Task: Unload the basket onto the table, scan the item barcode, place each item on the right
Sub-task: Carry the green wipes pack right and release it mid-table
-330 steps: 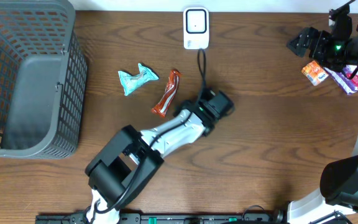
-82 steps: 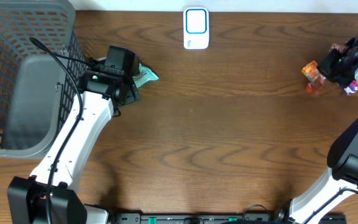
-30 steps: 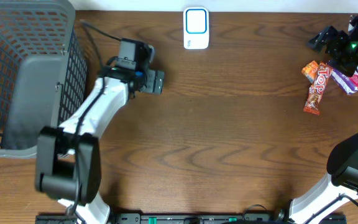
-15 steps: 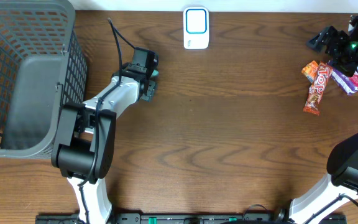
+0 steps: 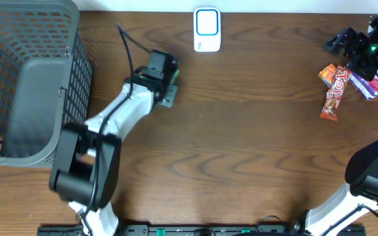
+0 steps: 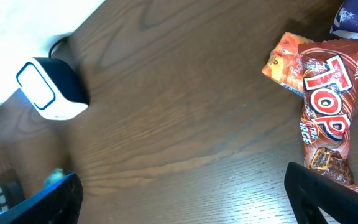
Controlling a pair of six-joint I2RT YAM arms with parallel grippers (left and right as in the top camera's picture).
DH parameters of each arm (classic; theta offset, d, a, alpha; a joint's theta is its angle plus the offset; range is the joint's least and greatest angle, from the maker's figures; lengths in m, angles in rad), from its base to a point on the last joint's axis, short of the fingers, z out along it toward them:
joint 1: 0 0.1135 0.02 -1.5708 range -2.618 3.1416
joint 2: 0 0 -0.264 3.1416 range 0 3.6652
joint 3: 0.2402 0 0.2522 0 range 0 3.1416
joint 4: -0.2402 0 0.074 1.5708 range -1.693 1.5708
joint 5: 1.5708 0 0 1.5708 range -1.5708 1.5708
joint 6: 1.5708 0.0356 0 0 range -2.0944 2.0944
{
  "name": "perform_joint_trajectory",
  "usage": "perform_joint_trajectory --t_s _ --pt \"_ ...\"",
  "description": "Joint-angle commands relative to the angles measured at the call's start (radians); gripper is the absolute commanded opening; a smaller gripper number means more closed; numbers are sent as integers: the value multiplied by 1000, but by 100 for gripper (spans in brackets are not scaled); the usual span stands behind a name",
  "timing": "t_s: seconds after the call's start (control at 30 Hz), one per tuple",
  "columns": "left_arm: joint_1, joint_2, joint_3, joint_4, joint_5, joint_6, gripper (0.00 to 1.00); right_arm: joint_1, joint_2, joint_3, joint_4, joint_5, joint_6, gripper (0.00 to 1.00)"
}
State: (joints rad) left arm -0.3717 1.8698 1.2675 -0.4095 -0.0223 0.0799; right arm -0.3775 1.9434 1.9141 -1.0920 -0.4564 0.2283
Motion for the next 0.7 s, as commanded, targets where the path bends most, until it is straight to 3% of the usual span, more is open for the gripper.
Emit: perform_joint_trajectory --t_s 0.0,0.23,0.3,0.37,0.43,0.53,0.6,0.67 --pt "-98 -103 1 -30 68 -60 10 -1 -13 14 -1 -5 -5 99" --pt "-272 -138 1 -90 109 -245 7 -1 -13 14 -1 -5 -5 99" --pt "-316 -138 1 -81 157 -254 8 -1 -13 14 -1 -5 -5 99" --pt "-349 -138 1 -62 96 -254 8 -1 -13 14 -1 -5 -5 99" --pt "-359 -138 1 -48 -14 -255 42 -1 -13 14 -1 -5 -5 99" --pt "-341 -138 1 -46 -93 -258 52 -1 -13 14 -1 -5 -5 99" --pt "-314 -138 1 -56 -98 -259 65 -1 -13 14 -1 -5 -5 99" --pt "-279 -138 1 -80 -99 -274 67 -1 -13 14 -1 -5 -5 99"
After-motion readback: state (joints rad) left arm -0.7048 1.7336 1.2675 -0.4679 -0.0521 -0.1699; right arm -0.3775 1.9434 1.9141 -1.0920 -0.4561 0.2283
